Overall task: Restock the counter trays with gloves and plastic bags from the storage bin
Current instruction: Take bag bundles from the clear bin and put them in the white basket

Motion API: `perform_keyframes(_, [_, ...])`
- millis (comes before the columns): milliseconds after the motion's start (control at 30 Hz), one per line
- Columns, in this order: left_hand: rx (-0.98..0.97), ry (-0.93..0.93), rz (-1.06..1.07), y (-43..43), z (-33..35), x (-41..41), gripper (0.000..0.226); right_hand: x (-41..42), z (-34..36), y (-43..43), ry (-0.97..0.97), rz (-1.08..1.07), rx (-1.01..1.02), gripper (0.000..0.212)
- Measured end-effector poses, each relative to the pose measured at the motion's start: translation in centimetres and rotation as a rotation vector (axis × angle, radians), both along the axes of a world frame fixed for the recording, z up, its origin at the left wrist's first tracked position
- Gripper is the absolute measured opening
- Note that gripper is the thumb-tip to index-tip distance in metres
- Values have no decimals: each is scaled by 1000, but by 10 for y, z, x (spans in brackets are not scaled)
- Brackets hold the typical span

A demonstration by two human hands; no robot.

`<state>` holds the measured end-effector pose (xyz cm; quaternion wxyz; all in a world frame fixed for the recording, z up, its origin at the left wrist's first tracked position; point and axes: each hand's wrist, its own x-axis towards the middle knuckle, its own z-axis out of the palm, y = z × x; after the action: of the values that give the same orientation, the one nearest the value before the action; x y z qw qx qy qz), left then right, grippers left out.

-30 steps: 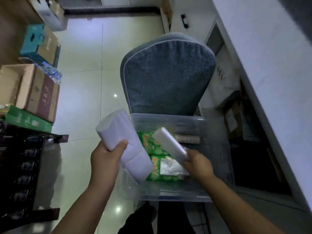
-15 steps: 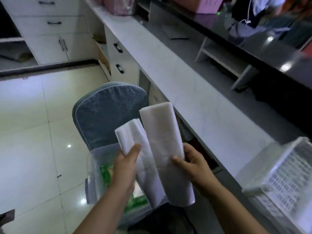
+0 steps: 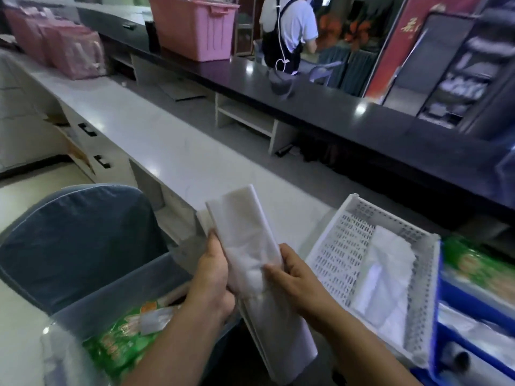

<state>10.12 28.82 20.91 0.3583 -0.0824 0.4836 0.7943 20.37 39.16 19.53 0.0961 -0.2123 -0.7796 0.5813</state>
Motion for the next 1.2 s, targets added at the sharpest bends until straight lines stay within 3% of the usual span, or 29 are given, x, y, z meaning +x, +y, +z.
perform_keyframes(100, [88, 19, -115, 44, 17, 37, 65, 40, 15, 36, 66, -125, 21, 17])
perform_keyframes(167, [127, 87, -208, 71, 24, 62, 57, 66, 23, 62, 106, -230, -32, 16])
perform_keyframes(333, [-55, 380, -425, 128, 14, 125, 26, 123, 29, 126, 161, -404, -241, 11])
perform_keyframes(467, [-66, 390, -515, 160, 1, 157, 19, 151, 26, 161, 188, -512, -348, 9])
perform_keyframes(633, [-24, 326, -488, 189, -6, 159, 28, 163, 24, 187, 244, -514, -564, 13])
perform_keyframes(800, [-61, 337, -514, 214, -13, 140, 10, 161, 21, 212, 224, -637, -515, 11])
perform_keyframes(900, [-230, 561, -467, 226, -14, 112, 5, 162, 17, 229, 179, -792, -442, 5])
perform_keyframes(1000, [-547, 979, -480, 238, -12, 80, 17, 163, 13, 241, 116, -891, -353, 4])
perform_keyframes(1067, [-730, 1269, -514, 248, -13, 67, 18, 161, 11, 245, 61, -917, -287, 6])
perform_keyframes(1200, [-987, 1627, -656, 270, -23, 66, 10, 151, 6, 246, -9, -916, -232, 18])
